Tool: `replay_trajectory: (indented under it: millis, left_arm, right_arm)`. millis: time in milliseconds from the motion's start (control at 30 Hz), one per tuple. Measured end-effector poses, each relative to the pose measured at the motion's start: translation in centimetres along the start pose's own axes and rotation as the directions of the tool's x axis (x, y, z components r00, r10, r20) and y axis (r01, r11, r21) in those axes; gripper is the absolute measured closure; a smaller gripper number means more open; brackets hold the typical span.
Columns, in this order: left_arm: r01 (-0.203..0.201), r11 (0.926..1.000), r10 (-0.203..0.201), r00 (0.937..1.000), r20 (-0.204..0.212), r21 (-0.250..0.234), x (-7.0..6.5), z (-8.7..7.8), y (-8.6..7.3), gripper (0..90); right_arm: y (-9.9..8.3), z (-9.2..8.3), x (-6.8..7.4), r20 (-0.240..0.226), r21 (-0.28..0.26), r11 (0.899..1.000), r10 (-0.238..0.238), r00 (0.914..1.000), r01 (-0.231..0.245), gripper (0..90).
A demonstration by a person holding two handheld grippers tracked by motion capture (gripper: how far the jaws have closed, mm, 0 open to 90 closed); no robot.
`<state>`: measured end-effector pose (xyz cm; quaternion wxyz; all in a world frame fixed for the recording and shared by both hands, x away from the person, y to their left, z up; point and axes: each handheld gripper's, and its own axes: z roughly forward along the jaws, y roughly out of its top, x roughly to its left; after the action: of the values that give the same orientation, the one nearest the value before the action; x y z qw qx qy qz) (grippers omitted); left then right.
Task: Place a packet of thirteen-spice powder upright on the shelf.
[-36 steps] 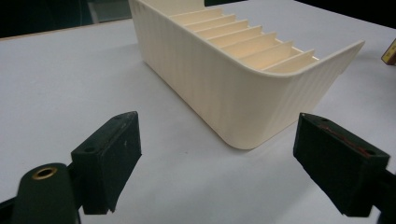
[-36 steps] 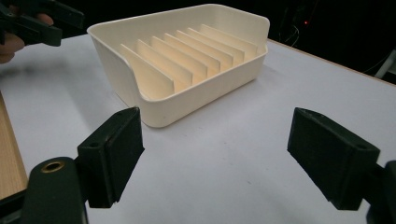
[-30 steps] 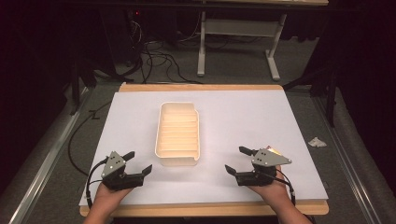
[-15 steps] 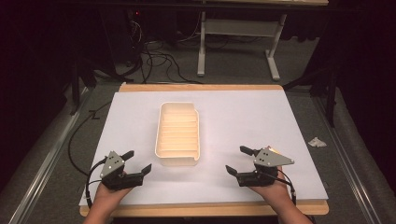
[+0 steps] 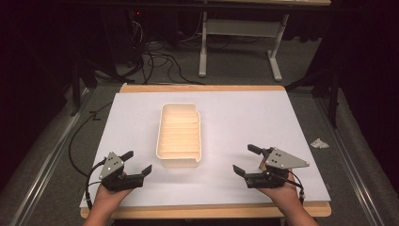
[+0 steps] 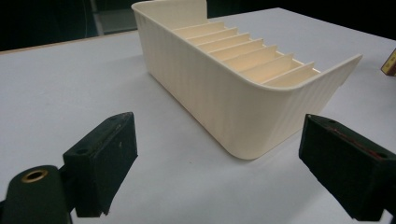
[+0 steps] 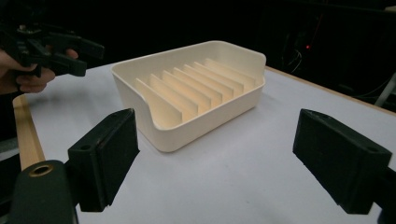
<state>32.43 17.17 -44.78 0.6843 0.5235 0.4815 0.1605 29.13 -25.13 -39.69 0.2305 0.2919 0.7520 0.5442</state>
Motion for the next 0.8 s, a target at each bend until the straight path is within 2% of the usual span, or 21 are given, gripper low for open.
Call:
replay_trajectory:
  millis: [167, 267, 300, 333, 500, 567, 700, 800]
  left_arm:
    - [-0.009, 0.9999, 0.010, 0.9999, -0.005, 0.007, 0.1, 0.1, -0.1, 12.7]
    - [-0.013, 0.9999, 0.013, 0.9999, -0.003, 0.009, 0.0, 0.3, -0.1, 12.9]
    - [-0.013, 0.9999, 0.013, 0.9999, -0.003, 0.009, 0.0, 0.3, -0.1, 13.0]
    - [-0.012, 0.9999, 0.012, 0.9999, -0.002, 0.008, 0.0, 0.4, -0.1, 13.0]
    - [-0.006, 1.0000, 0.006, 1.0000, 0.001, 0.006, -0.1, 0.7, -0.1, 13.1]
    - [-0.016, 0.9998, 0.016, 0.9999, 0.003, 0.011, -0.1, 0.9, -0.1, 13.2]
    - [-0.014, 0.9997, 0.014, 0.9999, 0.002, 0.019, -0.2, 1.0, -0.2, 13.3]
    - [-0.012, 0.9999, 0.012, 0.9999, 0.003, 0.008, -0.2, 1.1, 0.0, 13.4]
  right_arm:
    - [0.4, -1.1, -0.4, 0.029, -0.021, 1.000, 0.001, 0.9996, 0.000, 14.4]
    - [0.3, -2.6, -1.3, 0.080, -0.026, 1.000, 0.009, 0.9968, -0.007, 14.4]
    - [0.3, -2.6, -1.3, 0.080, -0.026, 1.000, 0.009, 0.9968, -0.007, 14.4]
    - [0.1, -3.3, -1.7, 0.114, -0.016, 1.000, 0.013, 0.9934, -0.012, 14.4]
    - [-0.4, -4.5, -2.6, 0.157, -0.018, 1.000, 0.027, 0.9872, -0.025, 14.1]
    - [-0.7, -5.5, -3.3, 0.195, -0.019, 0.999, 0.038, 0.9801, -0.035, 14.1]
    - [-1.2, -6.2, -3.8, 0.220, -0.016, 0.998, 0.057, 0.9739, -0.055, 13.9]
    - [-2.1, -6.7, -4.2, 0.244, 0.001, 0.997, 0.070, 0.9672, -0.072, 13.8]
